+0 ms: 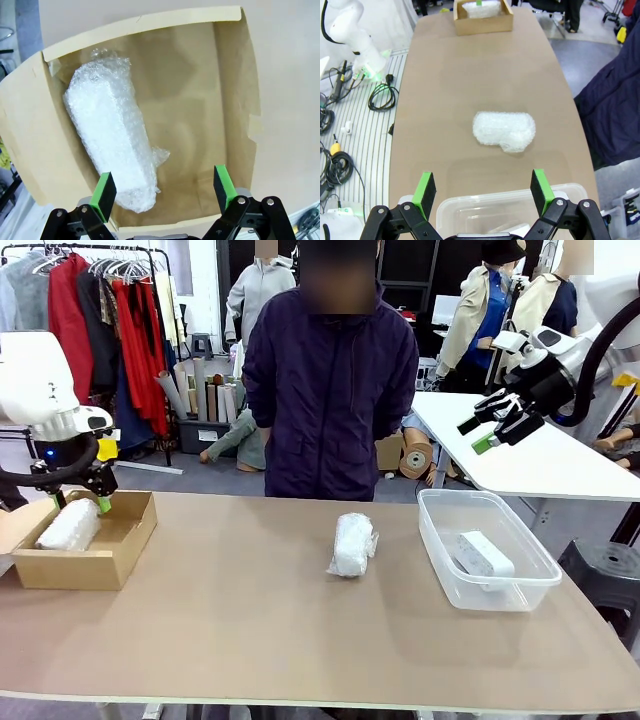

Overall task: Separate and place wrapped and unwrapped clocks.
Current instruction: Pick up the Digital clock indicated by the person.

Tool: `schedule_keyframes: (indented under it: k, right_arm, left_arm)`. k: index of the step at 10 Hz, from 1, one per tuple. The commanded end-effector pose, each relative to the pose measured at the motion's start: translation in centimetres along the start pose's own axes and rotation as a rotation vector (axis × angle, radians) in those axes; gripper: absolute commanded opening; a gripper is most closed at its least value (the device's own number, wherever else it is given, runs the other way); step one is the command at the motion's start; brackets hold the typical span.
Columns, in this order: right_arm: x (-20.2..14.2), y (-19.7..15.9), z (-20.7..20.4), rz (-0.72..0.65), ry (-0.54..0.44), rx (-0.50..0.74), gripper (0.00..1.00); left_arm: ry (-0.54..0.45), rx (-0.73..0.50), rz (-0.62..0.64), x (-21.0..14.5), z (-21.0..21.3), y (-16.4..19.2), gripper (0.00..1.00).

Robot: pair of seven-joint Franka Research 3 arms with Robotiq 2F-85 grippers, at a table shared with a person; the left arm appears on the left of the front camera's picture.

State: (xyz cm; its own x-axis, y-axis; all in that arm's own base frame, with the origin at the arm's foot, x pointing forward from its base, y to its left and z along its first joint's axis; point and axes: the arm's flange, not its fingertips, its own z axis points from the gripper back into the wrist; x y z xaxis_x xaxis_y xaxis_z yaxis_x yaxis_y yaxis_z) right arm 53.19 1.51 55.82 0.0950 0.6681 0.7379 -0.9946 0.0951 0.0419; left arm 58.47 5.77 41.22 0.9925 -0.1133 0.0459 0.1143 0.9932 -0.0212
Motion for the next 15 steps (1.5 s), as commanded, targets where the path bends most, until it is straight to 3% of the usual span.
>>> schedule_keyframes:
  k: [1,4,7,9,12,15]
  right_arm:
    - [0.2,0.0,0.1,0.003,-0.002,0.003,1.00]
    - [0.2,0.0,0.1,0.003,-0.002,0.003,1.00]
    - [0.2,0.0,0.1,0.003,-0.002,0.003,1.00]
    - [0.2,0.0,0.1,0.003,-0.002,0.003,1.00]
    - [0.2,0.0,0.1,0.003,-0.002,0.003,1.00]
    - [0.2,0.0,0.1,0.003,-0.002,0.003,1.00]
  left_arm:
    - [-0.003,0.016,0.013,0.3,-0.1,0.1,1.00]
    - [0.004,0.000,0.000,0.1,-0.3,0.0,1.00]
    - [0.057,-0.057,-0.390,-1.1,2.5,-1.2,1.00]
    - [0.021,-0.074,-0.592,-1.6,4.4,-3.3,1.00]
    - [-0.147,-0.116,-0.968,-2.2,8.6,-6.7,1.00]
    - [-0.247,-0.233,-1.262,-2.2,12.3,-8.9,1.00]
